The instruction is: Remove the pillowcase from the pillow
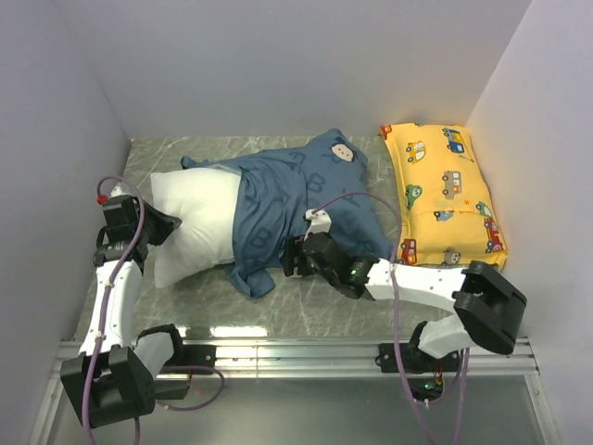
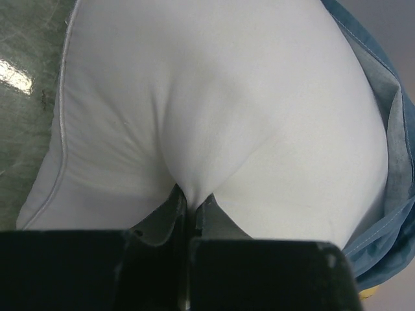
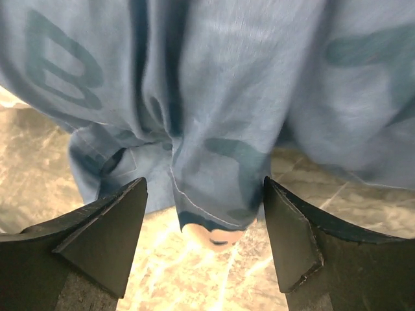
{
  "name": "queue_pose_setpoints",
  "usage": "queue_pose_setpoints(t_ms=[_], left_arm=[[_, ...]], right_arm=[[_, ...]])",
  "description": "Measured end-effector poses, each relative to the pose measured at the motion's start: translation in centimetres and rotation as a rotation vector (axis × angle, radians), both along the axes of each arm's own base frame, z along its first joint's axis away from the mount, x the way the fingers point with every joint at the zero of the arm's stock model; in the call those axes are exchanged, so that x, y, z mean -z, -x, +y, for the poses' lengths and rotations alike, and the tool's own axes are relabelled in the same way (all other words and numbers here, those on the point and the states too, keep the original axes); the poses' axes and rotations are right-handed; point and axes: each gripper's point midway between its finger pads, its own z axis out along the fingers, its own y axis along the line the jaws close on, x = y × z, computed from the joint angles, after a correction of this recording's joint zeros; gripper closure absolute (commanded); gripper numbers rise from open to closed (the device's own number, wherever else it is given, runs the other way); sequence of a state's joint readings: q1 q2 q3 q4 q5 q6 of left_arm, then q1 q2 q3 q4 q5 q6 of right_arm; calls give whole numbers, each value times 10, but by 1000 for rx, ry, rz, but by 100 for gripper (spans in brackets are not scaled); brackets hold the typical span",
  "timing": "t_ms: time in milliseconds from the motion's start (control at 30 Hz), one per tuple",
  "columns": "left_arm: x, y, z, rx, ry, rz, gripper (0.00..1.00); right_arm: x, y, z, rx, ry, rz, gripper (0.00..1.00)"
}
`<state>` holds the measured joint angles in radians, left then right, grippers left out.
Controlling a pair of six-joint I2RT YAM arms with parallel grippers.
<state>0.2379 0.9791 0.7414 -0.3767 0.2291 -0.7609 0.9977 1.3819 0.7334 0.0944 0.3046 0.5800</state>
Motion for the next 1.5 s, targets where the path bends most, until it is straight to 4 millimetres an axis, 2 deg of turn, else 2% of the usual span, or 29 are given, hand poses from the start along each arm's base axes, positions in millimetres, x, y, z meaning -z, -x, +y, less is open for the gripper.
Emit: queue_pose_setpoints(t_ms=[133, 200, 233, 267, 300, 333, 400, 467, 533, 600, 733, 767, 800, 833, 867, 900, 967, 1033, 1133, 1200, 1267, 1300, 1333, 1367, 1400, 1433, 1467, 1500], left_arm=[[0, 1, 0, 1, -1, 3, 100], [0, 1, 0, 4, -6, 4, 100], [-1, 1, 0, 5, -8, 2, 100], [-2, 0, 0, 6, -12, 1, 100], [-3, 0, 1, 7, -15, 0, 100], [-4, 1, 1, 7, -17, 1, 100], [-5, 2, 1, 6, -22, 9, 100], [-9, 4, 2, 7, -31, 10, 100], [-18, 7, 1, 14, -42, -6, 99], [-32, 10, -1, 20, -48, -33, 95], [-69, 13, -5, 38, -51, -99, 72], [-81, 12, -6, 44, -53, -121, 64], [-93, 9, -7, 48, -60, -145, 61], [-101, 6, -6, 50, -64, -161, 57], [-113, 0, -5, 51, -71, -189, 48], [-119, -6, -3, 52, -76, -209, 44], [-124, -16, -2, 56, -79, -225, 36], [-118, -25, -2, 71, -70, -205, 31], [-105, -34, -3, 93, -57, -161, 23], [-103, -34, -4, 101, -54, -152, 22], [-110, -32, -4, 104, -62, -169, 21], [-115, -29, -5, 105, -69, -183, 21], [-119, -26, -5, 107, -78, -196, 21], [-123, -22, -5, 108, -90, -208, 21], [-127, -18, -6, 107, -97, -219, 21], [-131, -14, -6, 102, -105, -232, 21], [-133, -10, -5, 94, -114, -246, 21], [-132, -5, -5, 85, -120, -252, 21]], right_arm=[[25, -1, -1, 30, 47, 37, 22], [37, -1, -3, 43, 73, 55, 35], [43, -1, -4, 47, 85, 63, 45], [47, -1, -6, 53, 102, 68, 76], [49, -2, -8, 54, 125, 70, 90], [49, -3, -9, 60, 139, 71, 100], [39, -8, -10, 76, 161, 60, 100], [11, -15, -9, 89, 167, 27, 100], [-28, -19, -10, 88, 156, -14, 100], [-92, -20, -12, 80, 104, -81, 100], [-221, -22, -18, 65, -10, -229, 100], [-246, -25, -19, 66, -27, -258, 100], [-270, -28, -18, 65, -45, -287, 100], [-285, -32, -17, 64, -56, -307, 100], [-298, -38, -15, 66, -66, -328, 100], [-306, -47, -15, 75, -68, -340, 100], [-297, -71, -12, 91, -43, -330, 100], [-269, -98, -8, 109, 7, -286, 100], [-194, -150, 6, 121, 106, -163, 100], [-134, -182, 12, 121, 155, -59, 100], [-77, -204, 14, 116, 191, 44, 100], [-58, -209, 15, 112, 200, 78, 100], [-41, -215, 16, 109, 205, 105, 94], [-31, -220, 16, 109, 204, 118, 90], [-30, -224, 16, 107, 196, 122, 83], [-34, -225, 17, 103, 186, 119, 67], [-41, -226, 19, 97, 175, 112, 60], [-55, -228, 24, 86, 156, 92, 48]])
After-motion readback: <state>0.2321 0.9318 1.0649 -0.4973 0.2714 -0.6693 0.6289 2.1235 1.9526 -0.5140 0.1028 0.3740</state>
